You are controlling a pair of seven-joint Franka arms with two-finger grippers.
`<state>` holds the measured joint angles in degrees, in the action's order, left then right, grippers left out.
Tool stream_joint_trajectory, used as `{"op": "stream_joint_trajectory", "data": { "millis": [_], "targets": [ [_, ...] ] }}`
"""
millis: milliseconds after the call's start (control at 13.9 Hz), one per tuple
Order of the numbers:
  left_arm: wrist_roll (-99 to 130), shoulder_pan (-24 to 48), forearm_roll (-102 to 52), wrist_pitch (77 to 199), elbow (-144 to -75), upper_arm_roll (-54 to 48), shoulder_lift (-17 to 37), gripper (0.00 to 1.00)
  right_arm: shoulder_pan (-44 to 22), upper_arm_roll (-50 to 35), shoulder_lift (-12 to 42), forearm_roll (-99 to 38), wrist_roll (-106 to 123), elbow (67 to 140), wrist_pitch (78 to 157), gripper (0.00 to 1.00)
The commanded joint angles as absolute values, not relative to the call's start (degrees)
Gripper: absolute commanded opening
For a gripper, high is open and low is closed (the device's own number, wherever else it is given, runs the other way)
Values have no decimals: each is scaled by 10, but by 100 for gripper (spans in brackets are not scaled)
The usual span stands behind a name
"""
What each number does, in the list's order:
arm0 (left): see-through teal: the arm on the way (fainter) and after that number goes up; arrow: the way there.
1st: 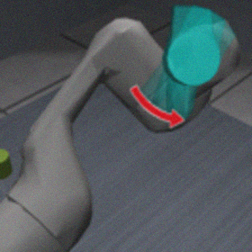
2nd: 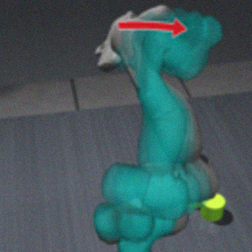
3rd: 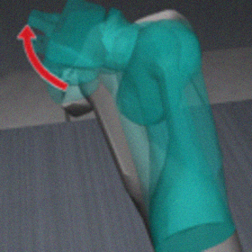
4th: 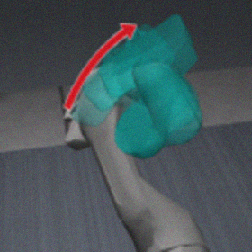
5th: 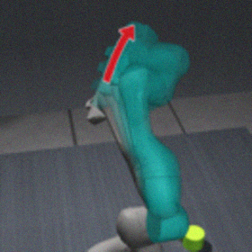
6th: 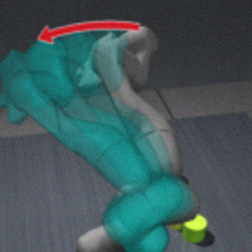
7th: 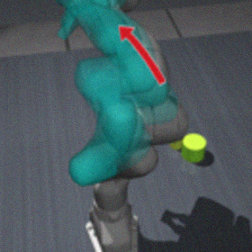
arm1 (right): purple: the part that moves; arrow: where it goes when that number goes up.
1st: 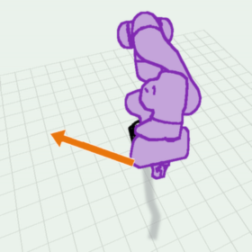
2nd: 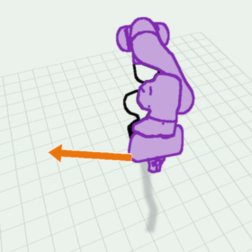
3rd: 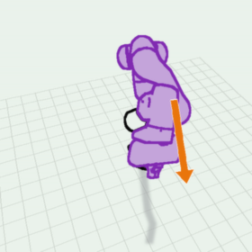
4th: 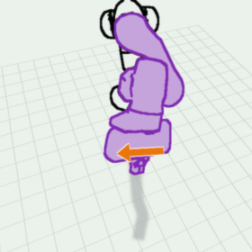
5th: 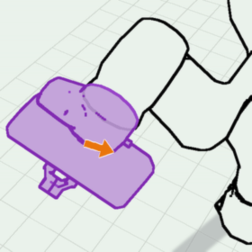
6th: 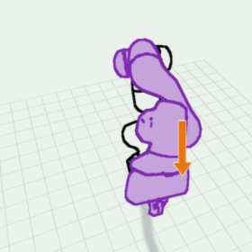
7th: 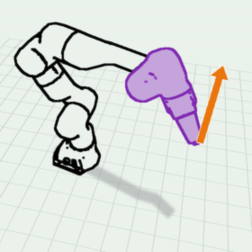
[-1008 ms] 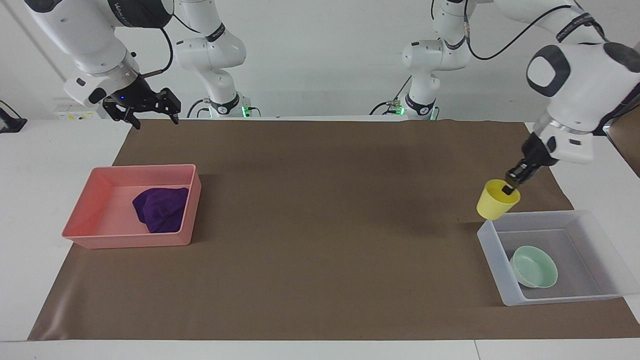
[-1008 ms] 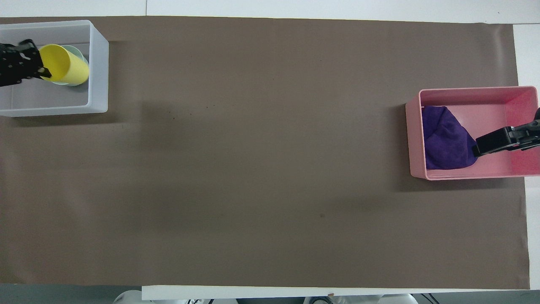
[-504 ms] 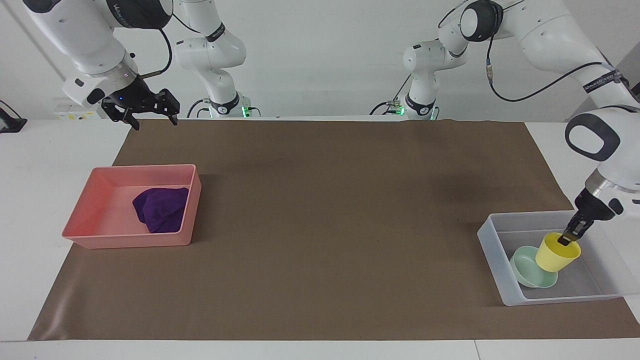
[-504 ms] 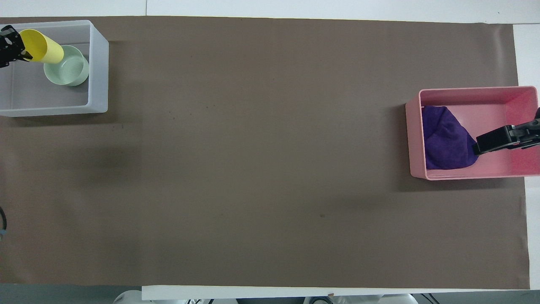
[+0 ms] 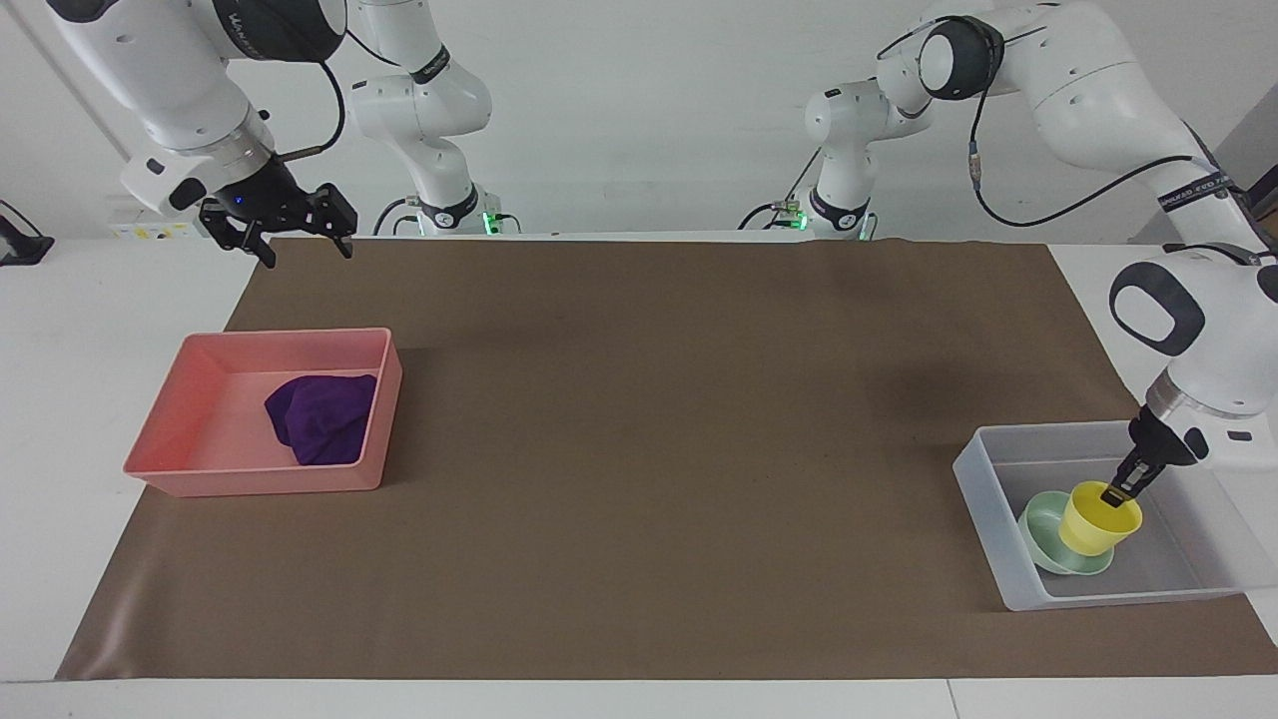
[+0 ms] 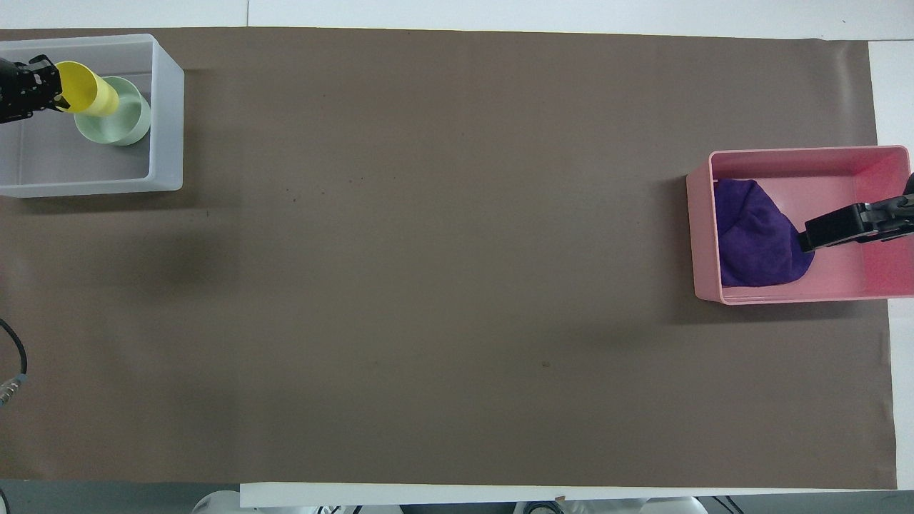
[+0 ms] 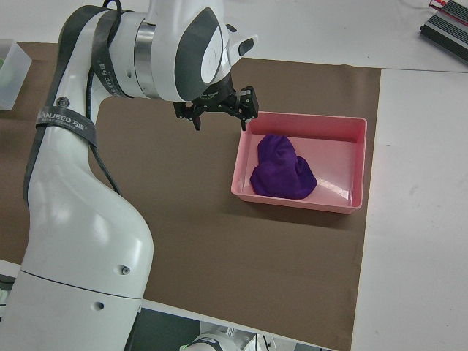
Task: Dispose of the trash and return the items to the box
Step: 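Lower the yellow cup into the green bowl and open the left gripper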
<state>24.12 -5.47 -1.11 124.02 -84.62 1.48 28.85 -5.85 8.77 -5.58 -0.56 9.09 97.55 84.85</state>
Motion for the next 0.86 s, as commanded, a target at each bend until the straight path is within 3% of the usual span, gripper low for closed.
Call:
{"op": "stream_joint_trajectory", "data": {
  "millis": [0,144,216,288,360,432,792],
  "targets": [
    [237,-46,-1,1235,-878,15,278,0,-56,83,-66,1,88,991,861,100],
    [214,-47,-1,1216,-895,15,268,4,-57,83,-67,1,92,992,860,100],
    [207,-47,-1,1215,-893,15,268,23,-57,83,-67,2,92,992,860,100],
    [209,-47,-1,1216,-889,15,266,63,-57,83,-67,2,92,992,860,100],
    [210,-42,-1,1216,-890,15,255,93,-57,83,-67,2,92,991,860,100],
    [212,-40,-1,1214,-890,15,234,100,-57,83,-66,1,92,991,862,100],
    [200,-6,-1,1078,-898,7,111,100,-57,83,-66,2,91,992,863,100]
  ]
}}
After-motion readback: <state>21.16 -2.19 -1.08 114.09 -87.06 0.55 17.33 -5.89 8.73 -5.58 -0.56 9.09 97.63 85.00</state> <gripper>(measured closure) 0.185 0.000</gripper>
